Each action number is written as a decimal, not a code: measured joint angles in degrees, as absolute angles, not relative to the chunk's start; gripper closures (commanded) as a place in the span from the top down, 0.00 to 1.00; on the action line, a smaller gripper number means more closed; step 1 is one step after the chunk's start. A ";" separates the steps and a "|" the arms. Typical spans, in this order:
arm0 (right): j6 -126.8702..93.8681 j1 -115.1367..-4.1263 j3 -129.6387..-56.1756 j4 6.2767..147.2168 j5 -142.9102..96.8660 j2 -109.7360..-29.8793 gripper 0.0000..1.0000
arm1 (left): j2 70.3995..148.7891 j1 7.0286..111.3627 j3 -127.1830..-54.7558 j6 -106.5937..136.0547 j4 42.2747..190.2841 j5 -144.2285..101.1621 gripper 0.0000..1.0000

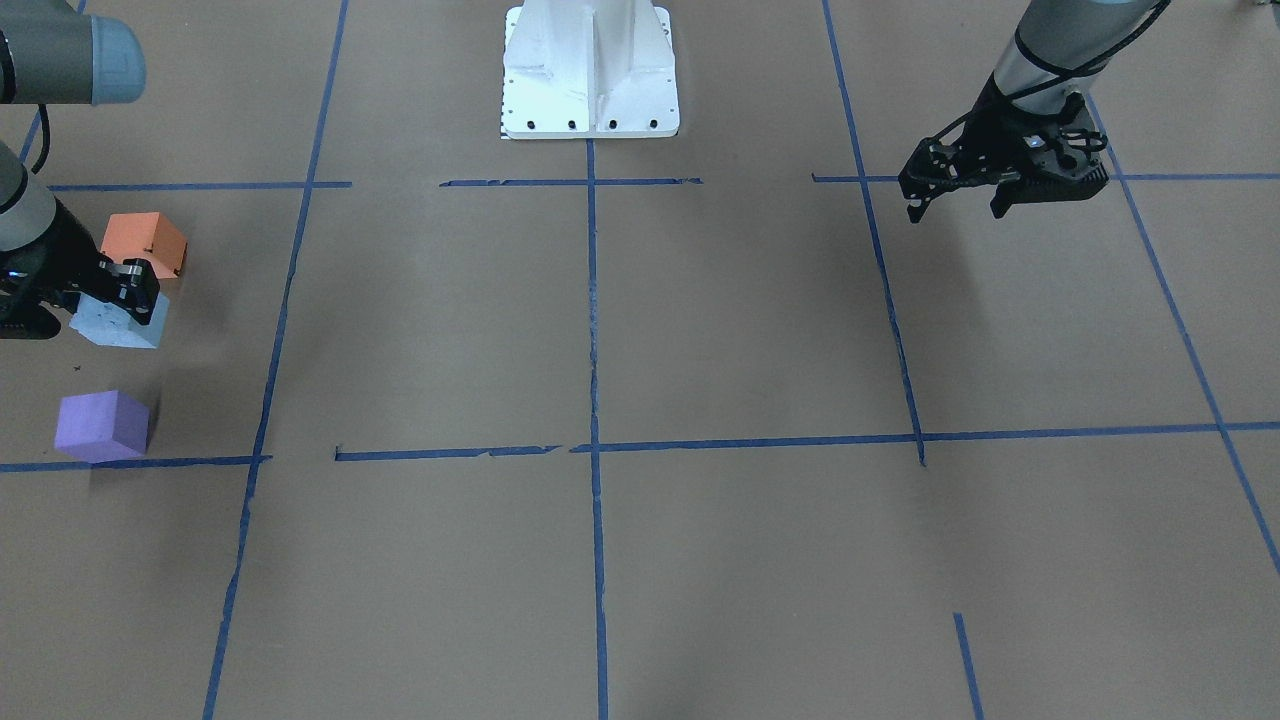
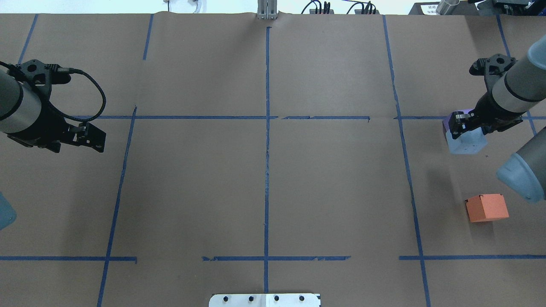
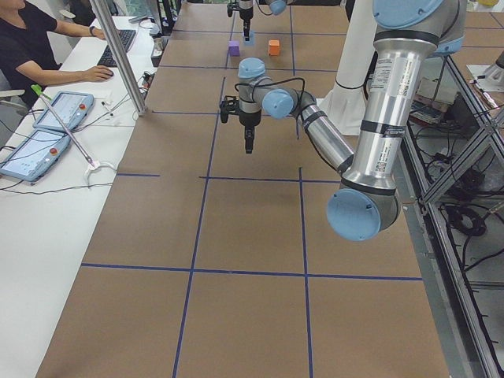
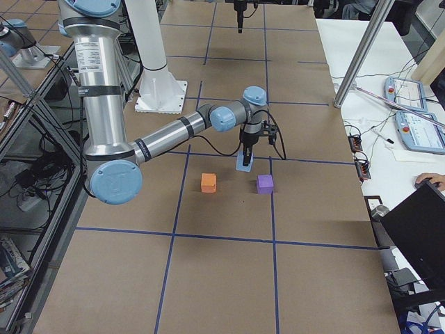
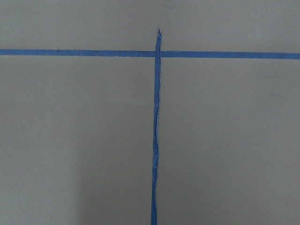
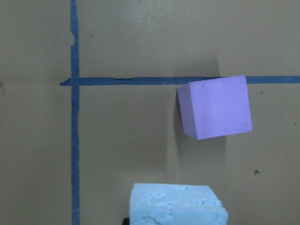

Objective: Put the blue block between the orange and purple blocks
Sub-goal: 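Carry the light blue cube with the right gripper toward the purple cube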

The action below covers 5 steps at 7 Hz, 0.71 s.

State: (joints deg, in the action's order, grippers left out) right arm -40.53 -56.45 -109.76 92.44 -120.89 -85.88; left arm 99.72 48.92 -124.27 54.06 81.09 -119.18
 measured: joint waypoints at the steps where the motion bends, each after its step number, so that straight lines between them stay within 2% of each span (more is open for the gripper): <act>1: -40.26 -56.47 -108.99 90.21 -120.97 -87.60 0.22 | 99.74 48.89 -124.27 54.25 81.11 -119.13 1.00; 5: -40.39 -56.20 -103.14 82.89 -121.62 -88.95 0.27 | 99.84 48.87 -124.42 54.53 81.07 -119.09 1.00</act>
State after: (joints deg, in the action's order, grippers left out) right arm -40.39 -56.20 -103.14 82.89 -121.62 -88.95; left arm 99.84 48.87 -124.42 54.53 81.07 -119.09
